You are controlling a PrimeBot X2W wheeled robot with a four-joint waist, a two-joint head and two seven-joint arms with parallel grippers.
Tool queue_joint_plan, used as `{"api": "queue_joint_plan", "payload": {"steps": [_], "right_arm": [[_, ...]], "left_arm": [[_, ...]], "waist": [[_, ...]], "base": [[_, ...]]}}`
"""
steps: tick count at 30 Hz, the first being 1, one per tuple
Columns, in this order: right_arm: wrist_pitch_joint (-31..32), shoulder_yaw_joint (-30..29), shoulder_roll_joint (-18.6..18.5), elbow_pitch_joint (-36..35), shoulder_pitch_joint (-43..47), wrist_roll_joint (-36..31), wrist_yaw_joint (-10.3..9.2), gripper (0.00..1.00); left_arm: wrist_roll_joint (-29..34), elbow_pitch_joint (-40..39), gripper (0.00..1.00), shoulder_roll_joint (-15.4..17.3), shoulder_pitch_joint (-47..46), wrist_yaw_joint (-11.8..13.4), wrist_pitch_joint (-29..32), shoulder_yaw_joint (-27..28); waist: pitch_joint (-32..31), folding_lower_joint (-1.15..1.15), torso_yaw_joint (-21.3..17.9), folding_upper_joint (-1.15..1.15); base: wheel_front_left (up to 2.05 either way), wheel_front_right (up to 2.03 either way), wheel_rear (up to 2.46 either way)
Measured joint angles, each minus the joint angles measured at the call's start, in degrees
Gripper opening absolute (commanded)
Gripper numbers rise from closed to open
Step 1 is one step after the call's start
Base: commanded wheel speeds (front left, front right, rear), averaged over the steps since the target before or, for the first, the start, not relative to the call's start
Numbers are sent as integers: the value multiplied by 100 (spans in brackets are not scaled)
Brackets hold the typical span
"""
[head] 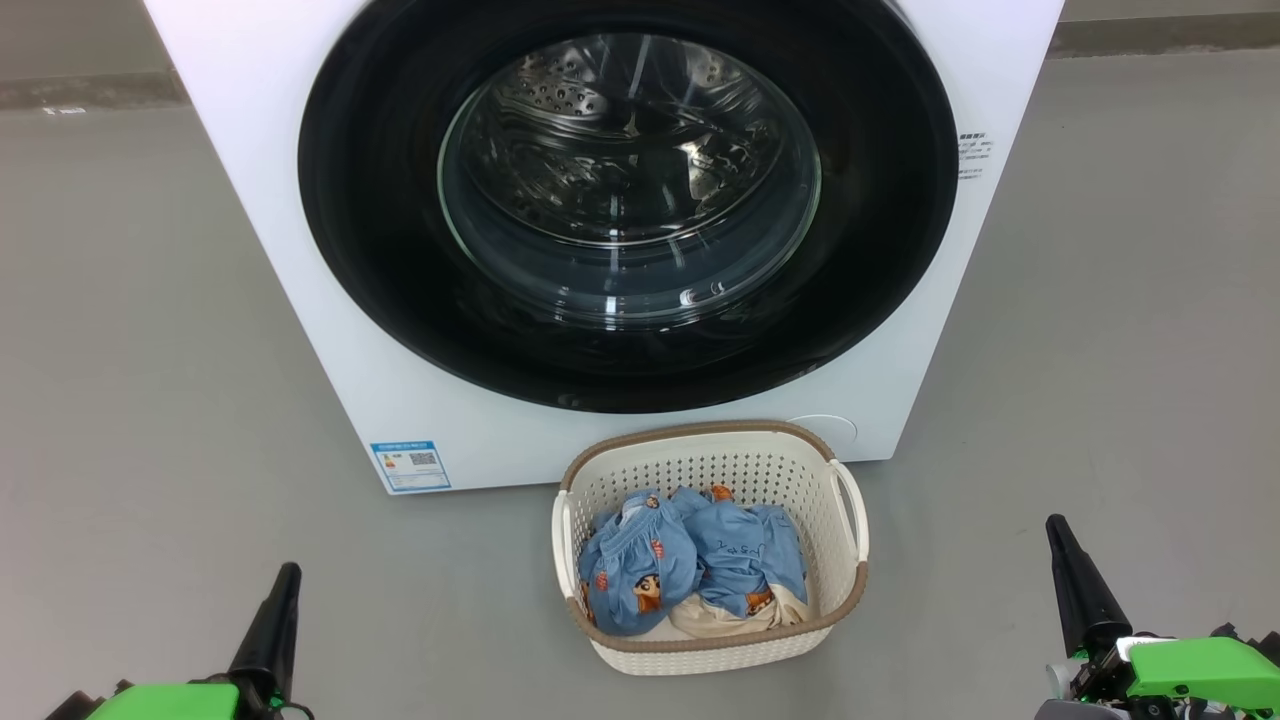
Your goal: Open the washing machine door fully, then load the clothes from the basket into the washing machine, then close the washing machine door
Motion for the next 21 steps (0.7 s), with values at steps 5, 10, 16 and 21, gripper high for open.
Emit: {"api": "queue_joint_plan", "payload": {"steps": [5,10,16,21], "right_arm": [[0,0,0,0,0,0,0,0],[0,0,1,0,0,0,0,0],[0,0,1,0,0,0,0,0],[0,0,1,0,0,0,0,0]], "left_arm": [[1,0,0,-4,0,0,0,1],[1,0,0,-5,0,0,0,2],[1,0,0,-5,0,0,0,3],[1,0,0,-7,0,0,0,4]], "waist": [[0,0,0,0],[0,0,0,0],[0,0,0,0],[0,0,0,0]], "base": [[0,0,0],[0,0,0],[0,0,0],[0,0,0]]}}
